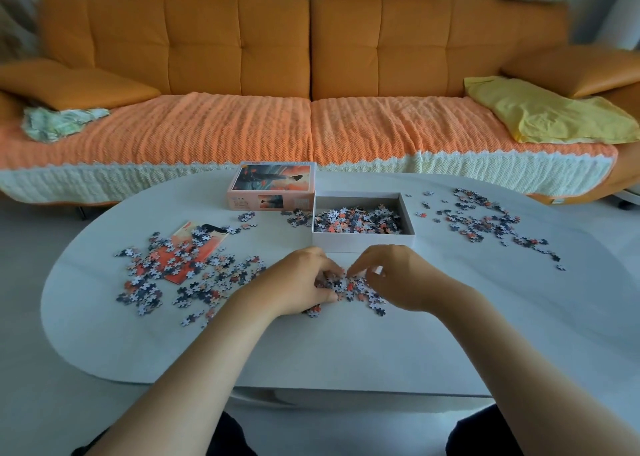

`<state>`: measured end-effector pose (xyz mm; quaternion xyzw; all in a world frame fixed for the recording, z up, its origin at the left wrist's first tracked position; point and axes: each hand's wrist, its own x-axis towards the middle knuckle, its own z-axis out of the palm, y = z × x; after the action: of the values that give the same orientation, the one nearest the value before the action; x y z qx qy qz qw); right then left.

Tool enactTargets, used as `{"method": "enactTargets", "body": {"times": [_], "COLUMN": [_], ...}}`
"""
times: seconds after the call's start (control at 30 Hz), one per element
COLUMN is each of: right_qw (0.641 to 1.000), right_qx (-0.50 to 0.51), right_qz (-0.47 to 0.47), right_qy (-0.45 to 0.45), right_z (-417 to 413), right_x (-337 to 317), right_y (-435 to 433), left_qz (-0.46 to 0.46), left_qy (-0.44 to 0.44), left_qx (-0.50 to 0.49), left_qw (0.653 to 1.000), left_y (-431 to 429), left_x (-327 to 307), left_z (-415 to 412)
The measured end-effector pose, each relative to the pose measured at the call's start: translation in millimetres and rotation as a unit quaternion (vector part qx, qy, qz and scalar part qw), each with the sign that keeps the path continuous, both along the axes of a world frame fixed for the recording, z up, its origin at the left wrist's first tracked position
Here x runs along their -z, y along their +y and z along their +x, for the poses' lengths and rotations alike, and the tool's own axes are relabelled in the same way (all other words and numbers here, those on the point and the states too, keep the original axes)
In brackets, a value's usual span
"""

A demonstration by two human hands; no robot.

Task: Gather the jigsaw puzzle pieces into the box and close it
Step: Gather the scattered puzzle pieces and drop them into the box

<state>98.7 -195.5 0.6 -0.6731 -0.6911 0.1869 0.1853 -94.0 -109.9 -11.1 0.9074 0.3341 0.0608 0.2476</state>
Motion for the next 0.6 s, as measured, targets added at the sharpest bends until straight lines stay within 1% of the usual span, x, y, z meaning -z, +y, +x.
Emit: {"method": "enactTargets", "body": {"times": [0.07, 0.17, 0.23, 0.3, 0.43, 0.53, 0.6], "right_qw": [1.000, 0.995, 0.991, 0.993, 0.996, 0.996, 0.996], "right_qx": [0.020, 0.024, 0.027, 0.038, 0.061, 0.077, 0.076], "right_qz": [-0.012, -0.091, -0.123, -0.114, -0.064, -0.045, -0.046], "right_qy": [0.019, -0.025, -0.037, -0.017, 0.011, -0.003, -0.020], "right_z": [8, 17, 17, 15, 3, 0, 2], "right_x": [-6, -13, -12, -8, 1, 1, -4], "right_y": [-6, -15, -17, -15, -9, -5, -4], "left_qz": [-0.011, -0.013, -0.015, -0.013, -0.011, -0.014, -0.020], "left_qy": [0.002, 0.044, 0.056, 0.043, 0.008, 0.000, 0.011], "left_qx": [-0.003, -0.014, -0.018, -0.017, -0.027, -0.033, -0.033], "left_qw": [1.000, 0.999, 0.998, 0.999, 1.000, 0.999, 0.999], "left_y": [1, 2, 3, 4, 2, 3, 5], "left_x": [-4, -7, -6, -5, -5, -4, -3], "left_z": [-3, -11, -14, -13, -6, -1, 1]}}
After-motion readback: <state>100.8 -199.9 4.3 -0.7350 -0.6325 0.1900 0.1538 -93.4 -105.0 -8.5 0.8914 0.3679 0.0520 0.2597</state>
